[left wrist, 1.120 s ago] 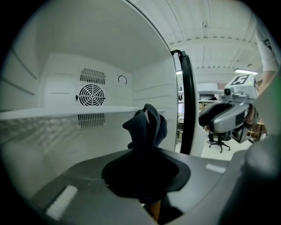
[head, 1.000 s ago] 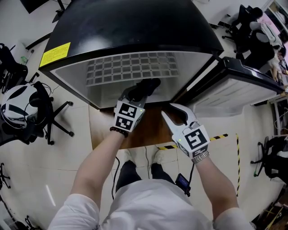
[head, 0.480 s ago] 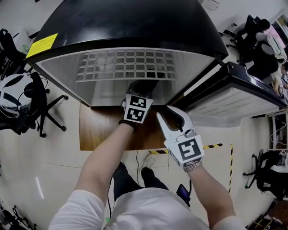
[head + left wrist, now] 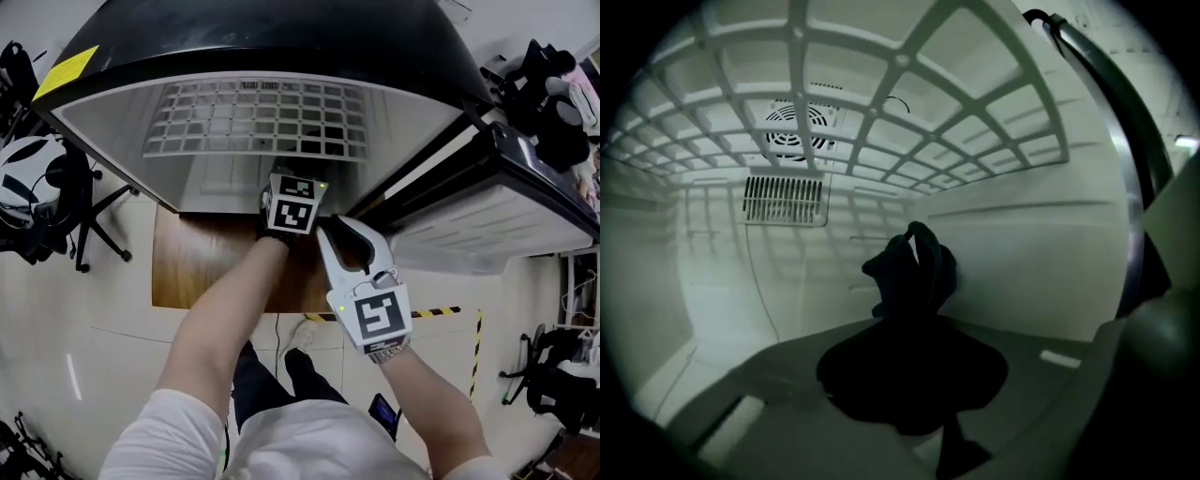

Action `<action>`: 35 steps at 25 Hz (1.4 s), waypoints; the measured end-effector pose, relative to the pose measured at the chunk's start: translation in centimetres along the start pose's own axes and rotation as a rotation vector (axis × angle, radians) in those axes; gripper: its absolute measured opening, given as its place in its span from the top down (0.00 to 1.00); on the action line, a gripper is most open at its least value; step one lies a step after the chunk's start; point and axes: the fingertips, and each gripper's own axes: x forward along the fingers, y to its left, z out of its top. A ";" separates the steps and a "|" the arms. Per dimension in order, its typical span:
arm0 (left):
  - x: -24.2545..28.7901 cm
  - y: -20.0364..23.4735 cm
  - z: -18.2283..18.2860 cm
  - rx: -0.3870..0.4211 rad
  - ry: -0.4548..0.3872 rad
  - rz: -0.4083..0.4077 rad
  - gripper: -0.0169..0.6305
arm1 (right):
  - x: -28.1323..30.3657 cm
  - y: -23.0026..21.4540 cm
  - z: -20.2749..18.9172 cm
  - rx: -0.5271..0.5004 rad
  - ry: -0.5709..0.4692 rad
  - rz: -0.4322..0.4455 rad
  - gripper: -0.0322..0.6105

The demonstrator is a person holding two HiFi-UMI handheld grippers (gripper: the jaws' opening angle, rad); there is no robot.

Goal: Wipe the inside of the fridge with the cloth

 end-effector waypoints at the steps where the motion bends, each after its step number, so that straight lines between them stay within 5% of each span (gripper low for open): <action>1: 0.3 0.1 0.0 -0.006 -0.001 0.006 0.86 | 0.0 0.1 0.1 0.000 -0.005 0.005 0.83; 16: 4.4 -0.2 0.1 -0.053 0.000 -0.026 0.86 | -1.2 1.1 -0.4 -0.028 -0.015 0.059 0.84; 35: 0.9 -4.9 -0.1 0.070 -0.031 -0.209 0.87 | -2.0 1.9 0.6 -0.010 -0.054 0.058 0.84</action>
